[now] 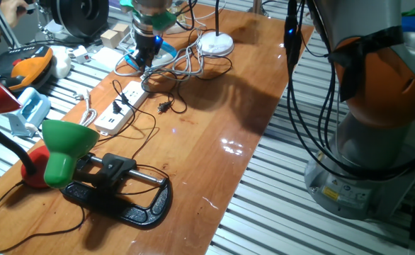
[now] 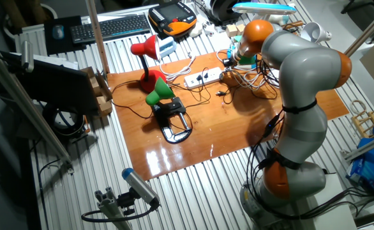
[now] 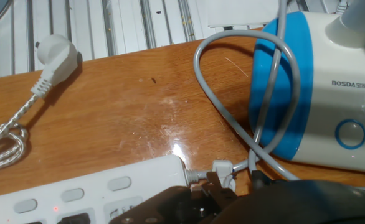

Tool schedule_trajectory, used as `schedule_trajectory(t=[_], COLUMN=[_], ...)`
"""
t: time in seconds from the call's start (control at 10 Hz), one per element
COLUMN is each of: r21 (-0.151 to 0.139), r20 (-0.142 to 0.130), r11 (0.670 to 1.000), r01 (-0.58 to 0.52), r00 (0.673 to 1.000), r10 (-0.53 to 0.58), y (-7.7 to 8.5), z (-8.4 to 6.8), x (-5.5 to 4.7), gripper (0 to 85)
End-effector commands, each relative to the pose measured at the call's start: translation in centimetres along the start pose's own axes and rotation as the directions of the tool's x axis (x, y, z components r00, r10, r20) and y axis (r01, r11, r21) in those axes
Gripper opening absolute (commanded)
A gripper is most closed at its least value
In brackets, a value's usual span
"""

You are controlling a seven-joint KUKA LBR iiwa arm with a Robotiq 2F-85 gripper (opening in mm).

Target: Plug in the power cord of the desk lamp, turn on the socket, and light up the desk lamp

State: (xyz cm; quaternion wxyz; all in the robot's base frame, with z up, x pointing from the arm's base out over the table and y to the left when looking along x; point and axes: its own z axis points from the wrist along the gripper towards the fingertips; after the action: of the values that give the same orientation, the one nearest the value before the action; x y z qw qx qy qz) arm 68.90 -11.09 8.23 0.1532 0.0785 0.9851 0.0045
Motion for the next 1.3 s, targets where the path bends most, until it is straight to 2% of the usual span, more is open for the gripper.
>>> schedule_trajectory(t=[0.0, 0.2, 0.3, 0.6, 0.7, 1.2], r21=[0.0, 0.004, 0.007, 0.004, 0.002, 0.008], r20=[0.003, 0.004, 0.003, 0.004, 0.005, 0.014], r11=[1.0, 1.0, 1.0, 1.0, 1.0, 1.0], r01=[-0.002, -0.004, -0.006, -0.011, -0.012, -0.016], r00=[1.0, 1.0, 1.0, 1.0, 1.0, 1.0], r10=[0.002, 0.004, 0.006, 0.011, 0.012, 0.015], y=[0.0, 0.0, 0.0, 0.0, 0.0, 0.0], z=[0.2, 0.3, 0.4, 1.0, 1.2, 1.7], x=[0.0, 0.1, 0.1, 0.2, 0.2, 0.2], gripper=[34.0, 34.0, 51.0, 51.0, 34.0, 34.0])
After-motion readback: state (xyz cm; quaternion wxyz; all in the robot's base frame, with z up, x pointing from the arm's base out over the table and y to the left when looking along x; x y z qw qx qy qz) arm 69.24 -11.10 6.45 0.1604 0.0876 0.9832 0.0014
